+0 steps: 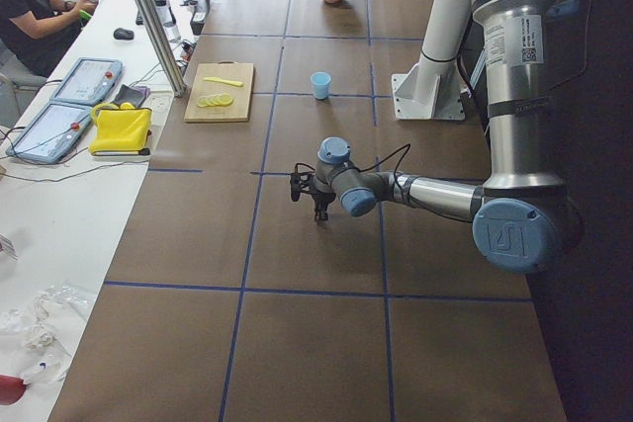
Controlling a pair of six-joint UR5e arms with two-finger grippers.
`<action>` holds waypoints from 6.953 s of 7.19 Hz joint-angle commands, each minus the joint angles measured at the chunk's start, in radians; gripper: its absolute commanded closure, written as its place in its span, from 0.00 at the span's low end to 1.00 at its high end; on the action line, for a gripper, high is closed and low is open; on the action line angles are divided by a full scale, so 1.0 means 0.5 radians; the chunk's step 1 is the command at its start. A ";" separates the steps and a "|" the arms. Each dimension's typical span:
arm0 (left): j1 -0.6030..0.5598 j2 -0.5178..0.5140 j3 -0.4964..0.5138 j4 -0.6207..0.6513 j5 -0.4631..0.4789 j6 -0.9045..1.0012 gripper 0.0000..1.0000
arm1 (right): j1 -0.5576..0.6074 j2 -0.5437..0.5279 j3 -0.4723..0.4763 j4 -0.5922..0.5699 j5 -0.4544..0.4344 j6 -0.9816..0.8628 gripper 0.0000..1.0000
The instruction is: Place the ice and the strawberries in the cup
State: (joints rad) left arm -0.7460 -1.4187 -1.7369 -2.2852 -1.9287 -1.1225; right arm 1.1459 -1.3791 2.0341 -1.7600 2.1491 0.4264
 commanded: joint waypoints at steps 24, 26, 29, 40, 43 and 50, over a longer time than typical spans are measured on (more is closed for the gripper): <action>0.461 -2.053 0.323 1.530 -0.109 -0.587 0.00 | 0.678 -0.297 -0.583 0.329 0.442 -0.969 0.01; 0.339 -1.953 0.156 1.649 -0.134 -0.434 0.00 | 0.724 -0.307 -0.793 0.512 0.445 -1.030 0.01; 0.149 -1.477 -0.486 2.057 -0.134 0.117 0.00 | 0.901 -0.347 -1.095 0.875 0.626 -1.055 0.01; -1.553 -0.651 0.128 2.128 -0.689 2.724 0.00 | 0.976 -0.426 -0.927 0.829 0.611 -0.678 0.01; -1.772 -0.453 0.320 2.001 -0.973 2.929 0.00 | 0.976 -0.448 -0.908 0.851 0.611 -0.678 0.01; -1.766 -0.424 0.605 1.297 -0.852 2.438 0.00 | 0.973 -0.466 -0.893 0.854 0.589 -0.681 0.01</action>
State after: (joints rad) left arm -1.6307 -1.6248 -1.4659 -1.6053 -2.3710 0.1097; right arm 1.6322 -1.6124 1.5877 -1.3330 2.4441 0.0861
